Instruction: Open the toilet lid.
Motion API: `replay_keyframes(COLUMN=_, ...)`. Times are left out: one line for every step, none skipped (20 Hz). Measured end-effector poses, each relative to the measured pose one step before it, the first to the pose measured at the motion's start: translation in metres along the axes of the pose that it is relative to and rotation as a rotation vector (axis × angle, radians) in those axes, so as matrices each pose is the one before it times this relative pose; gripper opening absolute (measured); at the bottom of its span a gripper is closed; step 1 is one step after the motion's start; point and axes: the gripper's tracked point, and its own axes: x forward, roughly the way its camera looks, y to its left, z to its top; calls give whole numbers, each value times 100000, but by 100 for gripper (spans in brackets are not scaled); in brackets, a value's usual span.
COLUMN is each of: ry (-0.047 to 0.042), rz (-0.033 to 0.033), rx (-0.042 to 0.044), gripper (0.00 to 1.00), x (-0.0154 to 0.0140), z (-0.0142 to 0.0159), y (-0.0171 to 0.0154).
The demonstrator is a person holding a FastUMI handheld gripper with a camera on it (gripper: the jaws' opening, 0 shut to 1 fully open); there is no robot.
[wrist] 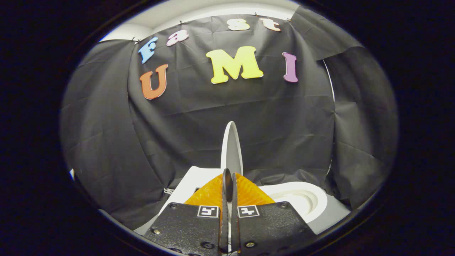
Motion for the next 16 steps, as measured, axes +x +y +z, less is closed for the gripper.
replay_keyframes(ry=-162, rz=148, rx=-597, gripper=6, x=56, z=-33, y=435)
replay_keyframes(ry=8, rz=63, rx=-759, gripper=6, x=57, z=-104, y=450)
replay_keyframes(ry=23, rz=-15, rx=-946, gripper=6, x=87, z=-65, y=394)
replay_keyframes(ry=100, rz=41, rx=-1281, gripper=6, x=53, z=-173, y=416)
replay_keyframes(ry=74, rz=183, rx=-1218, gripper=6, x=129, z=-1, y=449)
replay_keyframes(ry=-31, rz=209, rx=-1202, gripper=6, x=23, z=-133, y=546)
replay_keyframes(ry=-69, rz=220, rx=-1238, gripper=6, x=72, z=-69, y=494)
replay_keyframes(ry=-258, rz=-40, rx=-1389, gripper=6, x=176, z=-102, y=548)
replay_keyframes(ry=-416, rz=-305, rx=-2128, gripper=6, x=170, z=-35, y=473)
replay_keyframes(ry=-521, rz=-491, rx=-2576, gripper=6, x=46, z=-116, y=540)
replay_keyframes(ry=-625, rz=-643, rx=-2611, gripper=7, x=80, z=-30, y=360)
replay_keyframes(ry=-793, rz=-481, rx=-2707, gripper=7, x=150, z=-96, y=407)
replay_keyframes(ry=-553, rz=92, rx=-3089, gripper=8, x=100, z=-84, y=457)
replay_keyframes(ry=-659, rz=622, rx=-3165, gripper=8, x=64, z=-119, y=546)
replay_keyframes(ry=-348, rz=945, rx=-2335, gripper=10, x=33, z=-80, y=485)
replay_keyframes(ry=41, rz=926, rx=-1217, gripper=10, x=129, z=-183, y=300)
